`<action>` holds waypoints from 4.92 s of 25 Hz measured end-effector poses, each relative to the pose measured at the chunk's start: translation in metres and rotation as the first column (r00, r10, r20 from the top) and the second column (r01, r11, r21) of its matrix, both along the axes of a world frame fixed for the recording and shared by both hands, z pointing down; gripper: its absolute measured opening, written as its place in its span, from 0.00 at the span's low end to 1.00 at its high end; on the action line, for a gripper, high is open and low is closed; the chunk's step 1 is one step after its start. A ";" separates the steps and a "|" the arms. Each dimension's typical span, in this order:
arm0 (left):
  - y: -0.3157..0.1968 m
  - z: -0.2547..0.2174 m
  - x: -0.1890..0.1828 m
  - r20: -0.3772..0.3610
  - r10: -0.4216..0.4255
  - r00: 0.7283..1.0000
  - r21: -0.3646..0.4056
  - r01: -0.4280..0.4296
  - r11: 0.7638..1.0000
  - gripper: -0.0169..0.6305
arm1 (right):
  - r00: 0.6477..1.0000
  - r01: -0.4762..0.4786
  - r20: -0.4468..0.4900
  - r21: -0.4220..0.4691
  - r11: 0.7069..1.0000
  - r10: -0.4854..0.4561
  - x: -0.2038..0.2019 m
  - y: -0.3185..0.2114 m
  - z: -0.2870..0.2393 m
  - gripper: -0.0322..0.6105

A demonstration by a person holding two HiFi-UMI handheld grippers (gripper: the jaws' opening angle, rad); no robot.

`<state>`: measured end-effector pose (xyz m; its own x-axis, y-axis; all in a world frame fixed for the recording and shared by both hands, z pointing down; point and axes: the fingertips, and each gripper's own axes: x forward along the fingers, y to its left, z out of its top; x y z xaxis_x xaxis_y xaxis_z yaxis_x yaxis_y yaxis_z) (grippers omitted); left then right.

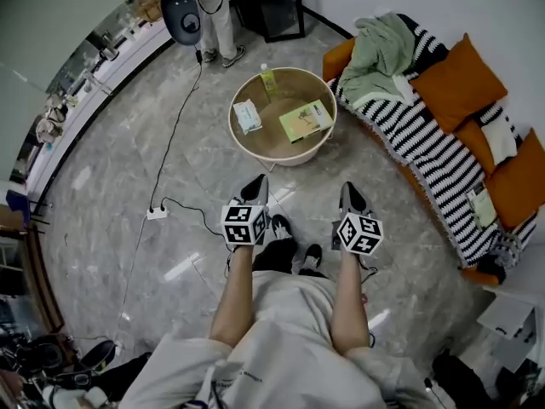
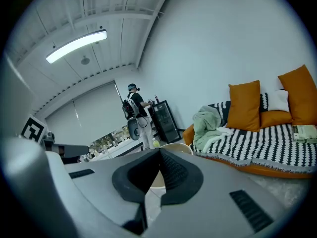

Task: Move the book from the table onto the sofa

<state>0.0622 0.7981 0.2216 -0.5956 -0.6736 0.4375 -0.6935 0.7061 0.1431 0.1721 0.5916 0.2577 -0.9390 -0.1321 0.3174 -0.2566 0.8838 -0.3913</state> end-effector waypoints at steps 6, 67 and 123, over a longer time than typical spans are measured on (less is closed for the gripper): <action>-0.017 0.008 -0.022 -0.032 -0.041 0.999 0.038 0.042 0.998 0.04 | 0.999 -0.052 -0.001 -0.013 0.999 0.052 0.000 -0.024 0.006 0.06; -0.132 0.269 -0.397 -0.485 -0.205 0.850 0.018 0.244 0.970 0.04 | 0.788 0.536 -0.340 -0.031 0.843 -0.514 -0.447 -0.154 0.208 0.06; -0.171 0.451 -0.368 -0.646 -0.196 0.738 -0.101 0.171 0.980 0.30 | 0.768 0.390 -0.451 -0.234 0.891 -0.455 -0.441 -0.164 0.401 0.31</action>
<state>-0.3055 0.6271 0.6722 -0.2691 -0.5592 0.7841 -0.2974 0.8226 0.4846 -0.2685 0.4280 0.6585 -0.6110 0.3109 0.7281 -0.0513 0.9022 -0.4283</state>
